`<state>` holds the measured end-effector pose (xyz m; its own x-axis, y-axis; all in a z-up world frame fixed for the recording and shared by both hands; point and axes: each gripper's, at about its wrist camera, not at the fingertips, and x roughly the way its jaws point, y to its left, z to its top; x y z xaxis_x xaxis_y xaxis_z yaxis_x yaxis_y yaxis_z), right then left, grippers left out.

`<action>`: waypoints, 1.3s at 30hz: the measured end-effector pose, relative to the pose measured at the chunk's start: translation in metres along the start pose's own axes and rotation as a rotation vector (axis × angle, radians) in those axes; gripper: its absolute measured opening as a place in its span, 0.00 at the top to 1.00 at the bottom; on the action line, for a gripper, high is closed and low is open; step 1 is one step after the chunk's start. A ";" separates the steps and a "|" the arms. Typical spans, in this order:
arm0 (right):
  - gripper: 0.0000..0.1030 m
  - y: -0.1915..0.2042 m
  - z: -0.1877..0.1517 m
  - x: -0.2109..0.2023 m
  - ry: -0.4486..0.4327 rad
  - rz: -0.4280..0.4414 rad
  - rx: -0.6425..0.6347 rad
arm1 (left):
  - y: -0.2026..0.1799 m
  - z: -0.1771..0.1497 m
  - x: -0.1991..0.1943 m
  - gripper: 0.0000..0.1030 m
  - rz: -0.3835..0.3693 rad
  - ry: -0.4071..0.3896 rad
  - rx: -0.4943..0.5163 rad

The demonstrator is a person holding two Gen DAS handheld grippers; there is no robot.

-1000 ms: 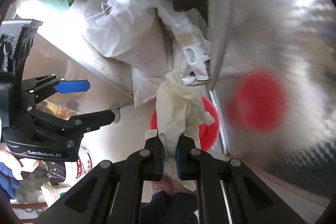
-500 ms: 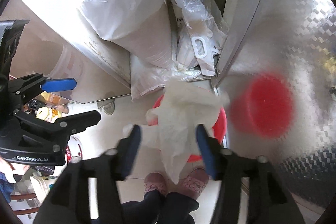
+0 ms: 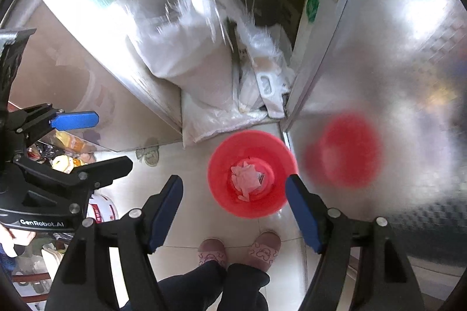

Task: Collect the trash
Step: 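Raise both tools back up to the counter by the sink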

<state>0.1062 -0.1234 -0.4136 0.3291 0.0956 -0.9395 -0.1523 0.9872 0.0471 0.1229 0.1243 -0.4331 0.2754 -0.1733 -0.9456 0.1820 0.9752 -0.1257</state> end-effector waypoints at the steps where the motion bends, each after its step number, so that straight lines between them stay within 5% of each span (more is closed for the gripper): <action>1: 0.31 0.002 0.002 -0.012 -0.008 -0.009 -0.003 | -0.002 0.002 -0.012 0.21 0.005 -0.006 0.001; 14: 0.10 0.011 0.037 -0.185 -0.151 -0.043 -0.033 | -0.032 0.044 -0.192 0.17 0.036 -0.144 -0.002; 21: 0.05 0.005 0.053 -0.252 -0.217 -0.073 -0.007 | -0.050 0.077 -0.253 0.15 0.047 -0.195 0.012; 28: 0.02 -0.018 0.065 -0.292 -0.268 -0.127 0.050 | -0.078 0.122 -0.286 0.14 0.024 -0.229 0.106; 39: 0.01 -0.098 0.086 -0.317 -0.297 -0.209 0.202 | -0.154 0.219 -0.263 0.14 -0.040 -0.225 0.273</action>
<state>0.0969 -0.2400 -0.0910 0.5925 -0.1057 -0.7986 0.1227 0.9916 -0.0403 0.2294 -0.0106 -0.0997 0.4581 -0.2658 -0.8482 0.4338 0.8998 -0.0477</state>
